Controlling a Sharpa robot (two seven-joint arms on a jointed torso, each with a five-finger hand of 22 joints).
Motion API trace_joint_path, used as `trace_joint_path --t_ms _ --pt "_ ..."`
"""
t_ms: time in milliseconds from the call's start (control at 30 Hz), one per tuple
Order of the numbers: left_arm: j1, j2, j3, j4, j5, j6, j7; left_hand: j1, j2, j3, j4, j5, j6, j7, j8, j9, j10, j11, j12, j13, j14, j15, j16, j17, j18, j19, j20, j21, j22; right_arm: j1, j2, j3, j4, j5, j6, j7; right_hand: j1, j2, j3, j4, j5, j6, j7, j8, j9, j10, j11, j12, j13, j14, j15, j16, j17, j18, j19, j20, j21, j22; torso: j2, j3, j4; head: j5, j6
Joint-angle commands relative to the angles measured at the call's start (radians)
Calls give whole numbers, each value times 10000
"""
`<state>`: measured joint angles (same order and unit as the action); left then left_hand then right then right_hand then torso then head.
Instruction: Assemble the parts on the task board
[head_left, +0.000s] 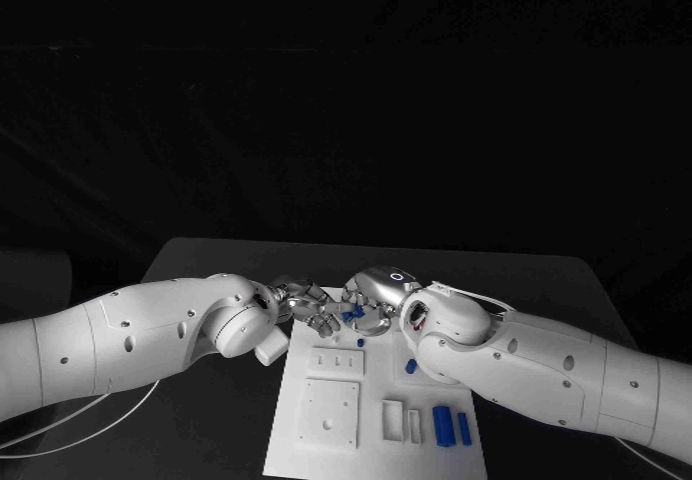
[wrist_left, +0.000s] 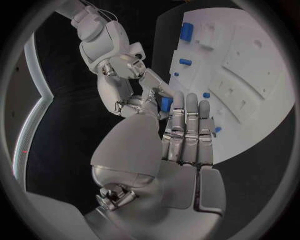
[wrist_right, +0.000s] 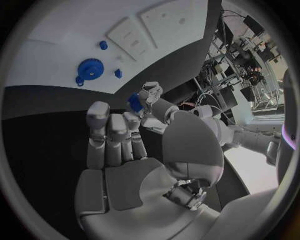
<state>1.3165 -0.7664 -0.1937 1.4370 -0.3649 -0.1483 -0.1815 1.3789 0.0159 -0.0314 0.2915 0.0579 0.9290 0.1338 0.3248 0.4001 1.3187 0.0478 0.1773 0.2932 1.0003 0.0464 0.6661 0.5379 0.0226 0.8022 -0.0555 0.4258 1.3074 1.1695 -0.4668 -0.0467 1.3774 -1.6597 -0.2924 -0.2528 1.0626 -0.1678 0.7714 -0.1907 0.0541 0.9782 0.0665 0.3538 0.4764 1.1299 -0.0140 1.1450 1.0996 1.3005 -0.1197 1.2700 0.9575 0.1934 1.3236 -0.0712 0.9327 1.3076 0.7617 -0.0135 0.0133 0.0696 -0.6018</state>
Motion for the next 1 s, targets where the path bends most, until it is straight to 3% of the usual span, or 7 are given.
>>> trace_joint_path --t_ms 33,367,1000 --pt "22 71 30 53 23 157 150 -27 -66 -54 1 36 87 -12 30 -10 39 -60 -59 17 -36 -14 37 -11 116 -68 13 65 171 -31 55 -19 75 -122 182 114 -6 -60 16 -14 -53 307 257 18 21 -31 -60 15 7 20 -82 -49 13 684 2 -65 54 127 0 1 3 -13 -19" --pt "22 74 30 62 -134 154 -14 -223 -199 -29 -8 138 351 -120 121 13 184 -140 3 112 31 -55 102 -8 115 -37 -24 85 167 -31 69 -22 83 -159 196 85 -9 -60 14 -15 -53 308 256 18 25 -31 -60 16 8 20 -83 -51 16 684 4 -65 54 126 -3 0 8 -19 -71" --pt "23 96 30 39 -282 13 -252 275 -262 36 -38 216 755 -280 240 70 439 -280 153 296 129 -116 231 14 61 -43 -77 105 173 -50 103 -33 103 -231 241 45 -17 -61 10 -15 -53 314 255 20 35 -29 -62 16 9 23 -84 -53 21 684 8 -66 53 123 -3 6 9 -1 -114"
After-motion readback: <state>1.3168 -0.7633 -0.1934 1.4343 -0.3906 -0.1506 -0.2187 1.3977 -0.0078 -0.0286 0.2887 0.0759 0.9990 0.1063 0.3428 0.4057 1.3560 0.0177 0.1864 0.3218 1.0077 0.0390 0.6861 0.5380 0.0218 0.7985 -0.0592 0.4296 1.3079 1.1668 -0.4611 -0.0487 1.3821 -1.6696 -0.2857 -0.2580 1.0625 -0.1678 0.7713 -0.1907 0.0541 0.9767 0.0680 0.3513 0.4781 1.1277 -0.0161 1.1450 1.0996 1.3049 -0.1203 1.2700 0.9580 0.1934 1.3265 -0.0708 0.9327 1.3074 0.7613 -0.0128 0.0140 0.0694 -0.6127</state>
